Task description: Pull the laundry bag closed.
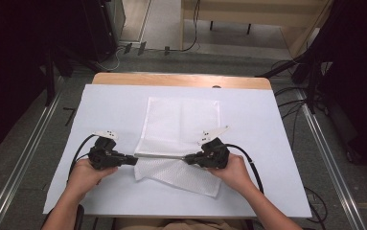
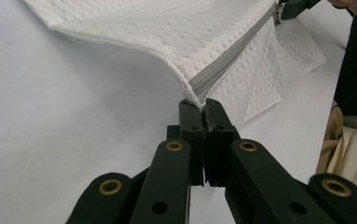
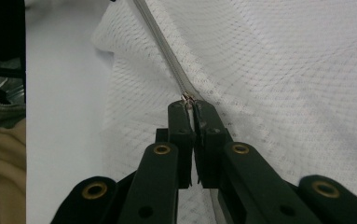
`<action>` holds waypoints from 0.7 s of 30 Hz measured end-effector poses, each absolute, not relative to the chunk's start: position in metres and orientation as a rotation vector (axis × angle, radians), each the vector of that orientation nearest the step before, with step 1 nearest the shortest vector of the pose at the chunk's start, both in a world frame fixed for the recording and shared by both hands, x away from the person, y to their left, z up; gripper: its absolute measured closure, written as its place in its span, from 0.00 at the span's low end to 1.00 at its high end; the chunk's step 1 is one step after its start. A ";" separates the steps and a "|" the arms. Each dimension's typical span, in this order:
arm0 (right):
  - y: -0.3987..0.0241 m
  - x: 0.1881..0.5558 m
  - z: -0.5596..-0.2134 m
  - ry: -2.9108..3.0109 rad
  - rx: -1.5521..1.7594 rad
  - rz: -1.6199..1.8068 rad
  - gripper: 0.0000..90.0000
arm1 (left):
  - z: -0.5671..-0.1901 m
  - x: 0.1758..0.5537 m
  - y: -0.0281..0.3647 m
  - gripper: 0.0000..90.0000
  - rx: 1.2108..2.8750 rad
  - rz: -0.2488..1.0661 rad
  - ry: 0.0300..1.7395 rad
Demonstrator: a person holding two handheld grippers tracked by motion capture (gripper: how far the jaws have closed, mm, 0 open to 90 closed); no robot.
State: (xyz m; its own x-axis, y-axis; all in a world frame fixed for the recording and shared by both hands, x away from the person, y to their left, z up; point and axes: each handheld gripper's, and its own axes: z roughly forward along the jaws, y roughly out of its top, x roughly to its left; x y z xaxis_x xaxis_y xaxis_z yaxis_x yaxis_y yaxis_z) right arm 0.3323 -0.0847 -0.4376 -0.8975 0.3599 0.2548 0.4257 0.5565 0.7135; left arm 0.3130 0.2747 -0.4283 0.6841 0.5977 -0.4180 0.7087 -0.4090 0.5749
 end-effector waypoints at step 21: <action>-0.119 0.329 -0.439 -2.694 -0.728 -1.267 0.98 | -0.428 0.314 0.279 0.99 2.129 -0.183 1.012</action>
State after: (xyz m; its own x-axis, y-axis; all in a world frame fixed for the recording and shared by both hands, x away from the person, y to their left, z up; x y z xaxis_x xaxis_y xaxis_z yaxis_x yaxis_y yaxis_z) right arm 0.3288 -0.1190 -0.4387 -0.8843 0.3857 0.2631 0.4486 0.5459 0.7076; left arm 0.3140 0.2793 -0.4284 0.6758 0.6060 -0.4196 0.7147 -0.3994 0.5743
